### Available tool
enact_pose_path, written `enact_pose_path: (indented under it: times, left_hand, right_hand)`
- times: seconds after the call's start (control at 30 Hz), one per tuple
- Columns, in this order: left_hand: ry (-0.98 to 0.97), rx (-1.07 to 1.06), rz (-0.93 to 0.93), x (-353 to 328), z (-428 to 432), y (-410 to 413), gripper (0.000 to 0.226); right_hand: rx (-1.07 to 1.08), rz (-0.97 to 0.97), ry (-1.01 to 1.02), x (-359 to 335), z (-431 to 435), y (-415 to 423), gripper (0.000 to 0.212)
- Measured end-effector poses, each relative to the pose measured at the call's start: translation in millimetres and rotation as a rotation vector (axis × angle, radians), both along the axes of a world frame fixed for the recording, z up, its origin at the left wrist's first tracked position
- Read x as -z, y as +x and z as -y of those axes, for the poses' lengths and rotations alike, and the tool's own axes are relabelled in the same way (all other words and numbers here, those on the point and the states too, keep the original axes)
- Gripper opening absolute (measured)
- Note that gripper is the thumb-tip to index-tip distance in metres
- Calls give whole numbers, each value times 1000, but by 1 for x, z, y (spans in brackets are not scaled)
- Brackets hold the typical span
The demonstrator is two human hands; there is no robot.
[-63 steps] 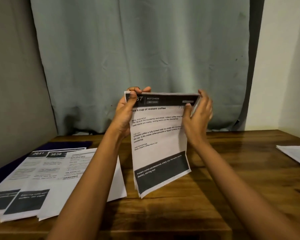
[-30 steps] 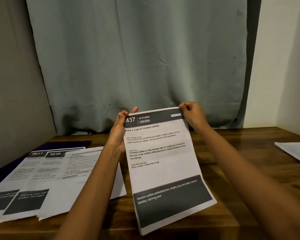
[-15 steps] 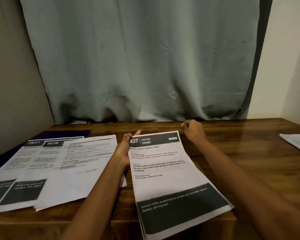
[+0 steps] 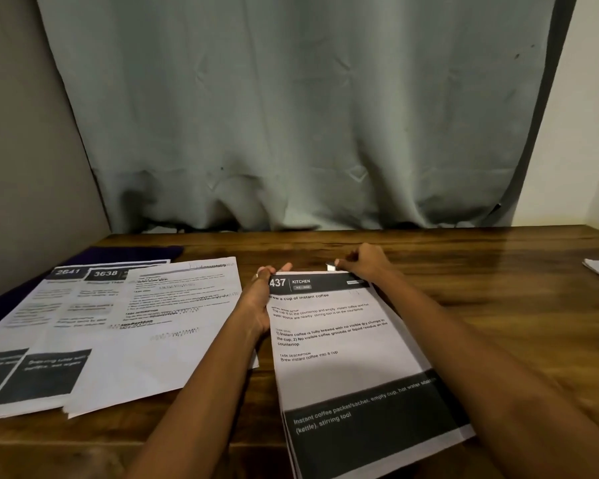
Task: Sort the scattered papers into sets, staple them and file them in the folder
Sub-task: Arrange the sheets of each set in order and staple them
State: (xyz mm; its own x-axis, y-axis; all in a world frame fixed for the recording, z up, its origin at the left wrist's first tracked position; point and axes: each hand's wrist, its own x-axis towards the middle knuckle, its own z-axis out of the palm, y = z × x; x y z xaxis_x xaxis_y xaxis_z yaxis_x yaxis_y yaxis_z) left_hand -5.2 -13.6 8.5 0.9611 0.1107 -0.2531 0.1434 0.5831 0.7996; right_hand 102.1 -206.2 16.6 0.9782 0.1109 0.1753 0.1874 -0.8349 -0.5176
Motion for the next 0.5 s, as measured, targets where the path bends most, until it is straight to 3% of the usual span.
enact_pose_path:
  times: [0.2,0.3,0.4,0.5]
  left_hand:
    - [3,3,-11,1,-1,2,27]
    - [-13,-5,-10,0,0,1,28]
    - [-15,-8,-9,0,1,1,29]
    - [-18,-11,-12,0,2,0,26]
  right_hand:
    - [49,25,-265,-5,-17,5,27]
    - [87,115,-178,-4,-24,3,29]
    - [33,360,380,-9,-35,-3,22]
    - [-43,287,1089,-26,-55,-22,21]
